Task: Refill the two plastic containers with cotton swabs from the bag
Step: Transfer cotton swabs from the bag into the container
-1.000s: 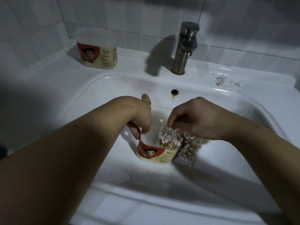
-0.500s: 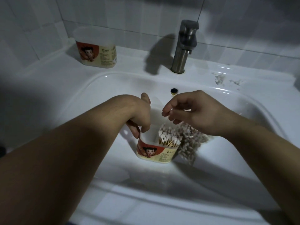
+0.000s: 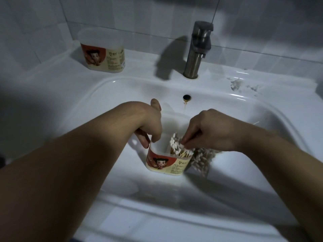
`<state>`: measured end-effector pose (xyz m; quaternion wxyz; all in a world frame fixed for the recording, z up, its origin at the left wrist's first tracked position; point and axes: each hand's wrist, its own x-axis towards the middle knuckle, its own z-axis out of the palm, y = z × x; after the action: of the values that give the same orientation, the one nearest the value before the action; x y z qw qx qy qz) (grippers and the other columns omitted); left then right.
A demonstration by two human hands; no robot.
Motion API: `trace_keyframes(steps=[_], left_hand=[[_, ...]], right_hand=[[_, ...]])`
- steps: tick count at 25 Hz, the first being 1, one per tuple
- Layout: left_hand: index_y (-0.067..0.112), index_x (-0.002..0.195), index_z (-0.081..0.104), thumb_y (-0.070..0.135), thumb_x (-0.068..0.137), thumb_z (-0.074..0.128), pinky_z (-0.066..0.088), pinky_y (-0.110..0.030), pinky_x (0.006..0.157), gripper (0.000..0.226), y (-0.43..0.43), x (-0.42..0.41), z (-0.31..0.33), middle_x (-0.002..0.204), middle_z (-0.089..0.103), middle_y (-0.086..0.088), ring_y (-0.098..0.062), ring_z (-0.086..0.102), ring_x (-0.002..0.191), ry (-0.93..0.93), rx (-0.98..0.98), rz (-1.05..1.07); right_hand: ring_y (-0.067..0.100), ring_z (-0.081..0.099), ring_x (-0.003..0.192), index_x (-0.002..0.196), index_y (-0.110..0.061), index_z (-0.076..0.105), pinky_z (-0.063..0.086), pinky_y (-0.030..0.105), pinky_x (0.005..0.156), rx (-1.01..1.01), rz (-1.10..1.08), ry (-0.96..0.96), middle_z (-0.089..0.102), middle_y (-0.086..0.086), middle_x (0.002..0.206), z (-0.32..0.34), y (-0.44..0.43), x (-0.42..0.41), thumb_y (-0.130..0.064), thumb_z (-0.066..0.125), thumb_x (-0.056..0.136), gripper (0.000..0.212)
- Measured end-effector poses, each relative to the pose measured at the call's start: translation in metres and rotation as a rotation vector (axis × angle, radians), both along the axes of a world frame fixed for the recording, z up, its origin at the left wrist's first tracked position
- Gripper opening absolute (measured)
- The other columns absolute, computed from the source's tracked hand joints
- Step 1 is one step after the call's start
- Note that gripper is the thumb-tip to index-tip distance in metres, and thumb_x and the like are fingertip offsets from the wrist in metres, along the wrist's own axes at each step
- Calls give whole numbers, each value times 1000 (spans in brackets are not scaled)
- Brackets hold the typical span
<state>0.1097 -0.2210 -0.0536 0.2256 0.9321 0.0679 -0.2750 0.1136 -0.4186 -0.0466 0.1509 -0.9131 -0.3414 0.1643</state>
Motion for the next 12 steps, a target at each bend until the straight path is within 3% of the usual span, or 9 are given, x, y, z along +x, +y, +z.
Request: trace_keyframes(steps=[4,6,8,12], left_hand=[[27,153,2,4,87,72,65,-41,78,99,0,-1,1,91,74,-18,-19,75,58,-4,15,8],[28,153,3,3,87,72,65,-40,76,99,-1,-1,2,94,73,-19,-19,75,59,-6,9,15],[27,155,0,3,87,72,65,-38,74,101,-2,-2,2,99,71,-20,-19,75,60,-6,6,19],[25,156,-3,3,88,72,65,-40,77,103,-1,-2,1,107,68,-22,-20,76,63,-2,7,23]], right_hand=[[-5,66,87,112,-39,74,51,20,82,20,-32,-49,71,-24,100,4,1,0,-34,75,86,27],[-1,63,105,136,-41,59,48,22,93,-31,12,-55,61,-21,130,5,3,-2,-35,69,92,45],[7,50,132,149,-37,44,39,26,110,-167,106,11,44,-16,154,2,7,-8,-36,58,100,52],[14,21,153,161,-30,16,21,32,124,-409,130,157,15,-12,168,1,13,-21,-47,43,104,65]])
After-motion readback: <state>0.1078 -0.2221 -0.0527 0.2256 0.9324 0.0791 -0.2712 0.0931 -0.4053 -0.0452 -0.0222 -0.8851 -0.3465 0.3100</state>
